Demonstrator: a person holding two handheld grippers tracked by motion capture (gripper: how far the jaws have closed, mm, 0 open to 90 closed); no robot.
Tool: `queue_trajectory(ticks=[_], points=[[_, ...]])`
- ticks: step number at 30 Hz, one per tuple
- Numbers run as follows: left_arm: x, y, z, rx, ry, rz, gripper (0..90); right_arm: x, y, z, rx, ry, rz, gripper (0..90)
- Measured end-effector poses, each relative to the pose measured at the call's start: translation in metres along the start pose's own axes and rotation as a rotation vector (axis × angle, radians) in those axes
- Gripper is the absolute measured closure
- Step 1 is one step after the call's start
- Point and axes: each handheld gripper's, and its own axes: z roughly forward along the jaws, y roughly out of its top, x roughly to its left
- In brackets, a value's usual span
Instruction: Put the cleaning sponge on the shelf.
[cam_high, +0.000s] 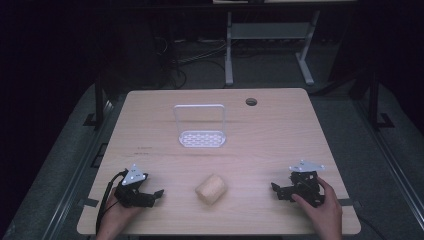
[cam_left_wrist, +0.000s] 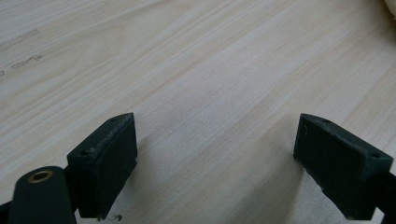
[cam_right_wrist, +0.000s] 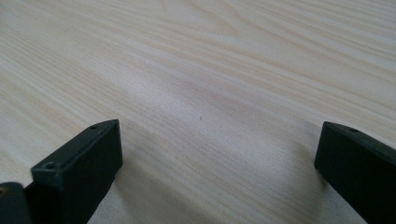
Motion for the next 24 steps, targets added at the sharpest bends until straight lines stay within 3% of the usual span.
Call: queue_trajectory(ticks=[8, 24], points=[[-0.003, 0.001, 0.000, 0.001, 0.010, -0.013, 13.1, 0.000, 0.000, 0.000, 0.000, 0.000, 0.000, 0.6], [-0.011, 0.013, -0.007, -0.009, -0.009, -0.035, 13.7, 0.000, 0.000, 0.000, 0.000, 0.000, 0.001, 0.7]])
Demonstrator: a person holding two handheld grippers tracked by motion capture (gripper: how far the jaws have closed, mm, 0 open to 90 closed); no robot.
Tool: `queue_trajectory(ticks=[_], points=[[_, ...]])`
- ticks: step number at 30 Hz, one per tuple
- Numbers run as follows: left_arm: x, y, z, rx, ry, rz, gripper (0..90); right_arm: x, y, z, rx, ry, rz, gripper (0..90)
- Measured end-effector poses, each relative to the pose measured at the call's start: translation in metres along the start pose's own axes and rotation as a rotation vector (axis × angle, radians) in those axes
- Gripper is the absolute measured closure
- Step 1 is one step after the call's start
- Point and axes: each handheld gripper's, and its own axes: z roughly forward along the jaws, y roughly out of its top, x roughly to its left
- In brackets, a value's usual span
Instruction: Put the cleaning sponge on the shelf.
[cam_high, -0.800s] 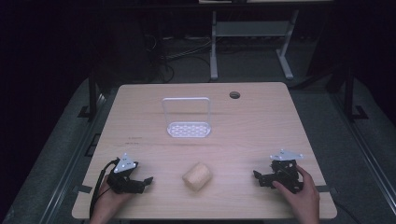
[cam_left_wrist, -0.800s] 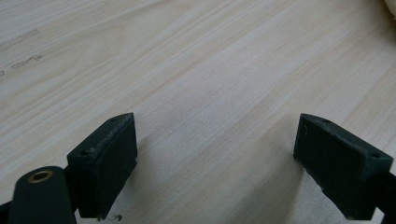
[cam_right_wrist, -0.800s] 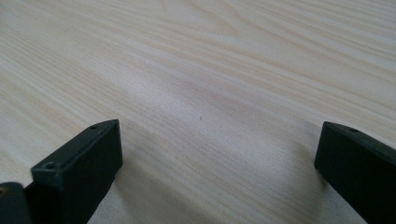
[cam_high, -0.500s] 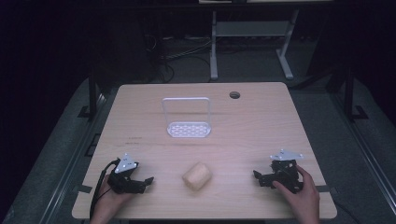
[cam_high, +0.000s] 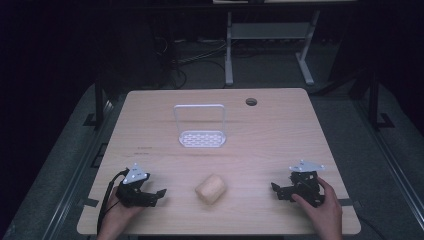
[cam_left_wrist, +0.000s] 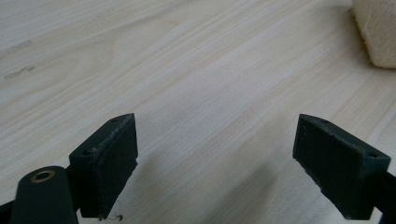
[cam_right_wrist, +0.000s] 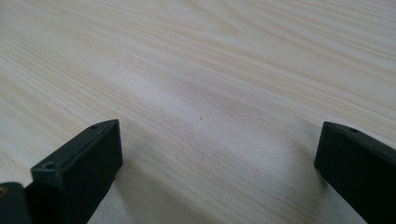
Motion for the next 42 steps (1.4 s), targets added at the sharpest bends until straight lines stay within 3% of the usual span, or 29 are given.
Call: queue_trajectory(ticks=[42], points=[[-0.045, 0.052, 0.000, -0.034, -0.096, 0.035, 13.9, 0.000, 0.000, 0.000, 0.000, -0.001, -0.001, 0.7]])
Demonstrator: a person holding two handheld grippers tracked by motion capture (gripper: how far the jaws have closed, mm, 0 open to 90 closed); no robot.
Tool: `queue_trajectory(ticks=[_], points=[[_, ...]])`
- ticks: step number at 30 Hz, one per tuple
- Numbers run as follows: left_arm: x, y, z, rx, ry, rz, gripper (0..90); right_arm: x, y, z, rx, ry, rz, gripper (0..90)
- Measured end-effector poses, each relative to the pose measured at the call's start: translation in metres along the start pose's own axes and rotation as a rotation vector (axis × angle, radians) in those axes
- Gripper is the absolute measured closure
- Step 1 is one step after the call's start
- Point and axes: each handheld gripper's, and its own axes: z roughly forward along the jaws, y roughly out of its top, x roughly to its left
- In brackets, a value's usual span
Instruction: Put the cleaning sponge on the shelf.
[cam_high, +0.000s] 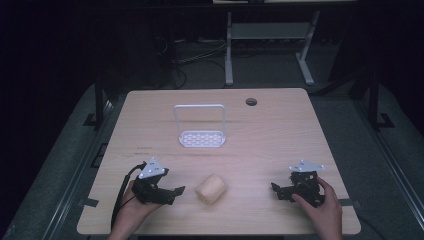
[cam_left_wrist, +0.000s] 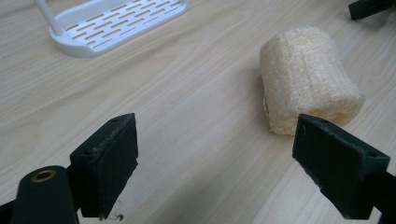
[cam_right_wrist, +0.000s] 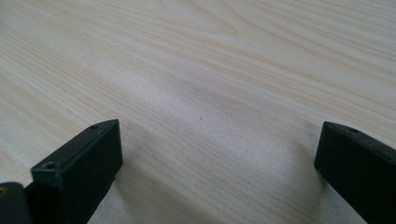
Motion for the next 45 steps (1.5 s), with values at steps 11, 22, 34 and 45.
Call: queue_trajectory(ticks=[11, 22, 34, 45], points=[[-0.007, 0.012, 0.004, -0.012, -0.025, 0.010, 13.9, 0.000, 0.000, 0.000, -0.002, 0.000, 0.001, 0.7], [-0.015, 0.023, 0.013, -0.013, -0.050, 0.021, 13.9, 0.000, 0.000, 0.000, -0.002, 0.000, 0.000, 0.7], [-0.024, 0.035, 0.023, -0.010, -0.080, 0.041, 13.8, 0.000, 0.000, 0.000, -0.002, 0.000, 0.000, 0.7], [-0.033, 0.042, 0.033, -0.002, -0.104, 0.063, 13.8, 0.000, 0.000, 0.000, -0.002, 0.000, 0.000, 0.7]])
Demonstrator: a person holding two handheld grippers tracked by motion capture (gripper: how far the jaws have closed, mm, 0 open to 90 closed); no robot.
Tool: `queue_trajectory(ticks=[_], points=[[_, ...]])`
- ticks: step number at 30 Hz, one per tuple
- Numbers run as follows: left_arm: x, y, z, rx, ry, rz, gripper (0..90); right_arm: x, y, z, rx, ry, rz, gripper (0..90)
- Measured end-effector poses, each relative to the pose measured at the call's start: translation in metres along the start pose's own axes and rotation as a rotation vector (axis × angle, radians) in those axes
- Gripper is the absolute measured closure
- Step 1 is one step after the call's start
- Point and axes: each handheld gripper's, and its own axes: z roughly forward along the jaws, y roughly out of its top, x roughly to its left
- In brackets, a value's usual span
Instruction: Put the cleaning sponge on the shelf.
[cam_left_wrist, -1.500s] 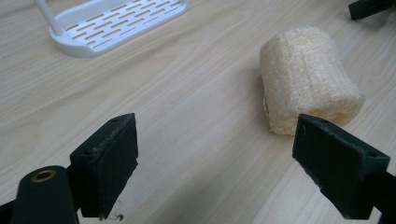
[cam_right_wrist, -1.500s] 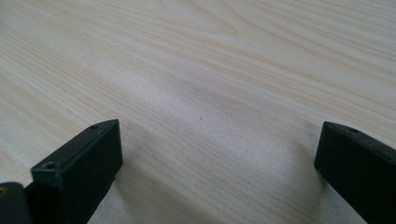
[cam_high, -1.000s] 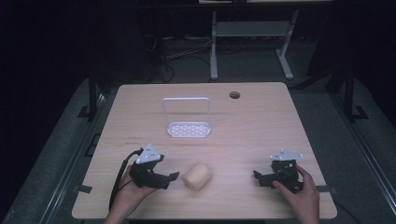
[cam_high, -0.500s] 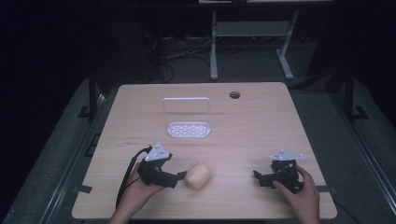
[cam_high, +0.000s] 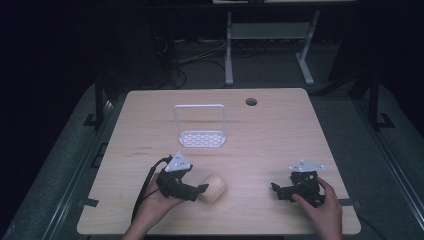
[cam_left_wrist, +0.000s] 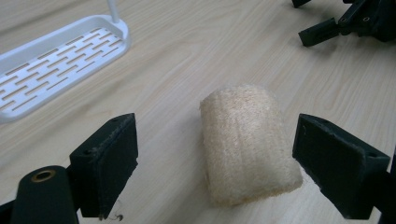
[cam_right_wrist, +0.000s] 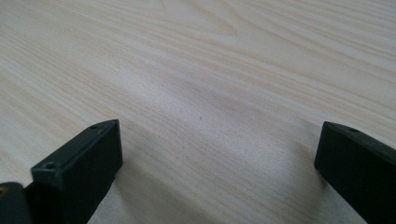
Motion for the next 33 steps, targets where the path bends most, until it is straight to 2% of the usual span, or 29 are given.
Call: queue_trajectory(ticks=[15, 24, 33], points=[[-0.010, 0.008, 0.016, 0.005, -0.030, 0.006, 13.8, 0.000, 0.000, 0.000, 0.000, 0.000, 0.000, 0.7], [-0.016, 0.009, 0.024, 0.009, -0.036, 0.009, 13.8, 0.000, 0.000, 0.000, 0.000, 0.000, 0.000, 0.6], [-0.021, 0.007, 0.031, 0.023, -0.022, 0.008, 13.8, 0.000, 0.000, 0.000, 0.000, 0.000, 0.000, 0.7]])
